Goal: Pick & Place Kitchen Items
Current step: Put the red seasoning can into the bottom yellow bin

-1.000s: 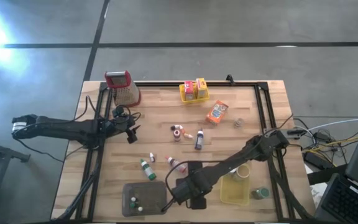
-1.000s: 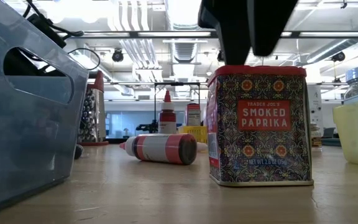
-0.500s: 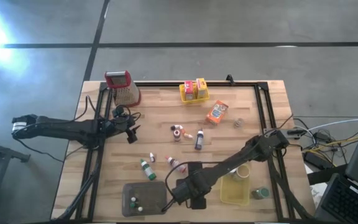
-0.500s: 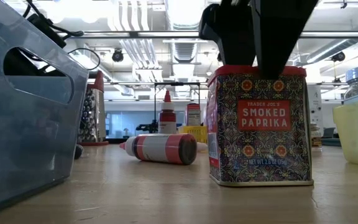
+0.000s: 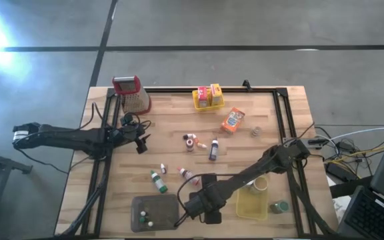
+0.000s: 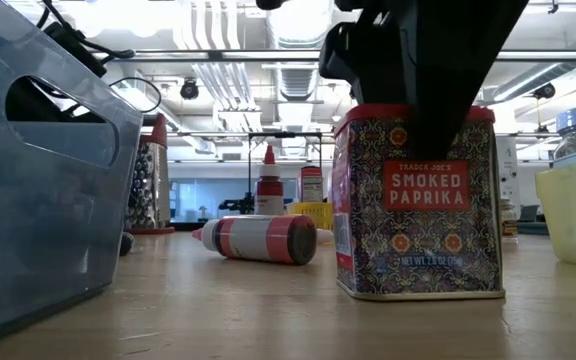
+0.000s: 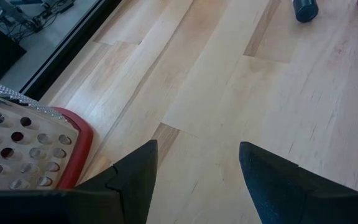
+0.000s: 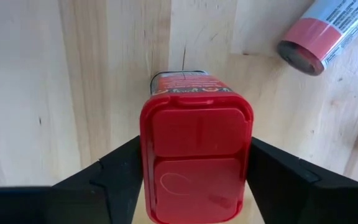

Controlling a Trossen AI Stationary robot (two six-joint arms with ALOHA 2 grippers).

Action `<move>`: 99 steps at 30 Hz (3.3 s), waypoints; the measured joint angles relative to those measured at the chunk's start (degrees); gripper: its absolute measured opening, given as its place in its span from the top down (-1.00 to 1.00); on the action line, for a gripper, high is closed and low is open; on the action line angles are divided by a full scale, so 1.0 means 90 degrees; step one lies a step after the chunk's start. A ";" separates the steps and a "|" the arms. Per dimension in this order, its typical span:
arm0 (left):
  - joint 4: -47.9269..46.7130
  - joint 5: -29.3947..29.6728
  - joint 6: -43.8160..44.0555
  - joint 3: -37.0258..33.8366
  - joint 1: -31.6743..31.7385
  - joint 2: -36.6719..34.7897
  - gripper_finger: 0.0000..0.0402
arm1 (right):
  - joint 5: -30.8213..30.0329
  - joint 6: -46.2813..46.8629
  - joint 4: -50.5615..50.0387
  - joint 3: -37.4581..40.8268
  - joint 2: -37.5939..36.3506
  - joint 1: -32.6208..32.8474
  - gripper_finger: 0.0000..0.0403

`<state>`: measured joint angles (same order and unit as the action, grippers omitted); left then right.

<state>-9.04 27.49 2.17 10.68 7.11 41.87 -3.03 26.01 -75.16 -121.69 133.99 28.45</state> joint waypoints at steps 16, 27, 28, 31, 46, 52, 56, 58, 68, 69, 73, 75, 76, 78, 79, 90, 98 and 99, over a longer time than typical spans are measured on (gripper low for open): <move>0.0000 -0.0002 0.0000 0.0000 0.0001 0.0000 -0.15 | 0.0000 0.0052 0.0050 0.0000 0.0000 -0.0010 -0.26; 0.0000 -0.0002 0.0000 0.0000 0.0001 0.0000 -0.15 | 0.0002 0.0021 0.0050 0.0000 -0.0001 -0.0010 -0.11; 0.0000 -0.0001 0.0000 0.0000 0.0000 0.0001 -0.15 | 0.0004 0.0055 0.0051 0.0000 -0.0002 -0.0010 -0.13; 0.0000 -0.0002 0.0000 0.0000 0.0002 0.0000 -0.15 | 0.0006 0.0216 0.0051 0.0000 -0.0002 -0.0010 -0.20; 0.0000 0.0000 0.0000 0.0000 0.0002 0.0002 -0.15 | 0.0005 0.1944 -0.0223 0.0000 -0.0734 -0.0010 -0.17; 0.0000 0.0000 0.0000 0.0000 0.0001 0.0001 -0.15 | 0.0048 0.3162 -0.0518 0.0000 -0.1243 0.0007 -0.17; 0.0009 0.0000 0.0000 0.0000 0.0002 0.0002 -0.15 | 0.0116 0.4144 -0.0914 0.0000 -0.1571 0.0083 -0.09; -0.0005 0.0000 0.0000 0.0000 0.0002 0.0002 -0.15 | 0.0143 0.4691 -0.1120 0.0002 -0.1722 0.0171 -0.08; 0.0000 0.0000 0.0000 0.0000 0.0002 0.0012 -0.15 | -0.0205 0.7720 -0.1642 0.0010 -0.2270 0.0824 -0.18; -0.0001 0.0000 0.0000 0.0000 0.0002 0.0012 -0.15 | -0.0299 0.7954 -0.1653 0.0010 -0.2298 0.0877 -0.16; 0.0000 0.0000 0.0000 0.0000 0.0002 0.0012 -0.15 | -0.0532 0.8766 -0.1654 0.0010 -0.2348 0.1007 -0.11; 0.0000 0.0000 0.0000 0.0000 0.0002 0.0012 -0.15 | -0.0549 0.9092 -0.1653 0.0010 -0.2328 0.1010 -0.12; 0.0000 0.0000 0.0000 0.0000 0.0002 0.0012 -0.15 | -0.0549 0.9233 -0.1653 0.0010 -0.2306 0.1010 -0.14; -0.0001 0.0000 0.0000 0.0000 0.0002 0.0012 -0.15 | -0.0548 0.9524 -0.1651 0.0010 -0.2272 0.1008 -0.17; 0.0000 0.0000 0.0000 0.0000 0.0002 0.0012 -0.15 | -0.0549 0.9689 -0.1653 0.0010 -0.2253 0.1008 -0.18; 0.0000 0.0000 0.0000 0.0000 0.0002 0.0012 -0.15 | -0.0544 1.1488 -0.1638 0.0075 -0.2081 0.1227 -0.11; 0.0000 0.0000 0.0000 0.0000 0.0002 0.0015 -0.15 | -0.0286 1.2094 -0.1653 0.0505 -0.2084 0.1256 -0.17; -0.0002 0.0000 0.0000 0.0000 0.0002 0.0015 -0.15 | -0.0204 1.2103 -0.1651 0.0550 -0.2084 0.1258 -0.15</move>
<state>-9.06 27.49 2.17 10.68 7.13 42.00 -4.86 134.93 -90.02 -116.74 115.24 39.77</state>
